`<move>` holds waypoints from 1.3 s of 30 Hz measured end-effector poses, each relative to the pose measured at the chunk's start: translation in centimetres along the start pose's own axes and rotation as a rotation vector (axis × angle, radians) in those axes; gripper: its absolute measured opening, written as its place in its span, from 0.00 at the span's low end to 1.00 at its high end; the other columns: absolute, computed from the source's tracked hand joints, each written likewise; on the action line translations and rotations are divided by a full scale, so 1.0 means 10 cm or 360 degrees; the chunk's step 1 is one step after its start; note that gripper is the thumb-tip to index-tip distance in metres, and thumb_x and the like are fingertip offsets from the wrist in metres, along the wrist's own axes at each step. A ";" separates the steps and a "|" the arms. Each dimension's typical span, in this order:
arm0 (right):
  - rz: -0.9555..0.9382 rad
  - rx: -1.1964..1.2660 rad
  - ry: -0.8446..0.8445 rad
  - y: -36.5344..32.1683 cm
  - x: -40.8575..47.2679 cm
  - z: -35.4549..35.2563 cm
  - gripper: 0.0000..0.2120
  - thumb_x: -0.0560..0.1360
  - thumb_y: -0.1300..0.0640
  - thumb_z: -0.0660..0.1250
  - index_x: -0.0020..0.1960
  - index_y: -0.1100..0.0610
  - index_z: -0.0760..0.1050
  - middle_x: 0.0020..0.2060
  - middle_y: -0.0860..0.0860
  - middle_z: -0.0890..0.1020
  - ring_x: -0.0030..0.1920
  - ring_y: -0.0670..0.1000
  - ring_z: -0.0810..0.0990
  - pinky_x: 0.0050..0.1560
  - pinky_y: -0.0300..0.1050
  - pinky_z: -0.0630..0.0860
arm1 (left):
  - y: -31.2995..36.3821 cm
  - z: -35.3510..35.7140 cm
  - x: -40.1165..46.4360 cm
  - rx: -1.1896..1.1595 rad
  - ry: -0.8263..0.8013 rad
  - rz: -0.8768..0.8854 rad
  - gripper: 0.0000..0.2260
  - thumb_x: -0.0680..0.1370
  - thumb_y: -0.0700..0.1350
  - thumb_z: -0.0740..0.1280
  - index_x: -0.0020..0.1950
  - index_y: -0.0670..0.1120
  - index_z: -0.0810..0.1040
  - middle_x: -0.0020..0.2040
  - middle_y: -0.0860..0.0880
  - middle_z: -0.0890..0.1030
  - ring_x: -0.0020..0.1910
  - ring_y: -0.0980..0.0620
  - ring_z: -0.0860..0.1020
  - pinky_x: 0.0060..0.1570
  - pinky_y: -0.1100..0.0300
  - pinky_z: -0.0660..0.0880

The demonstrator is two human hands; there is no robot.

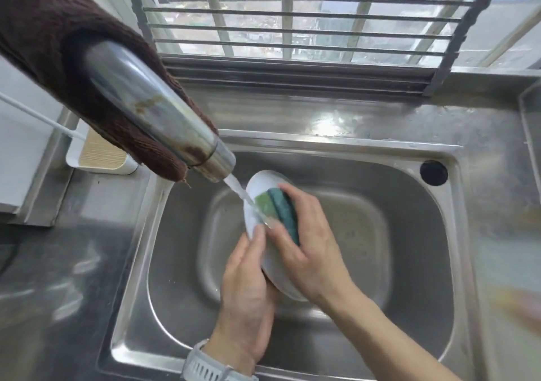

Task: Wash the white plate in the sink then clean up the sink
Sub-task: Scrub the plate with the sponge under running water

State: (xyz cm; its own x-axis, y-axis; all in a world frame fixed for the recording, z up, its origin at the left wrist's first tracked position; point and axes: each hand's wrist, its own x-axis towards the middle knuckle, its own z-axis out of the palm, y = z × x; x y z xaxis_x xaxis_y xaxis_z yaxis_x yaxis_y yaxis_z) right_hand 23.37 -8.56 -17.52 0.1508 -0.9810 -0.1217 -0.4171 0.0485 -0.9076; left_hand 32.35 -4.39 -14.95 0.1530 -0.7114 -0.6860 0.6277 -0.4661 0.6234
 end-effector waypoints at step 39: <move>0.0599 -0.0629 0.0187 0.39 0.22 -0.23 0.24 0.81 0.42 0.60 0.73 0.49 0.67 0.64 0.57 0.73 0.62 0.61 0.75 0.59 0.53 0.72 | 0.07 -0.40 0.05 0.1088 0.0261 0.0391 0.11 0.86 0.51 0.60 0.60 0.63 0.80 0.53 0.60 0.86 0.54 0.60 0.84 0.53 0.57 0.79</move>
State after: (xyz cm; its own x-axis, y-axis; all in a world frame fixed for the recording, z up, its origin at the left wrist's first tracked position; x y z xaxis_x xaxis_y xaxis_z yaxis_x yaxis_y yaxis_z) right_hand 19.99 -10.93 -20.34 -0.1648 -0.9251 -0.3420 -0.7307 0.3474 -0.5877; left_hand 35.94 -3.00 -16.34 0.3732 -0.7745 -0.5107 -0.0459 -0.5652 0.8237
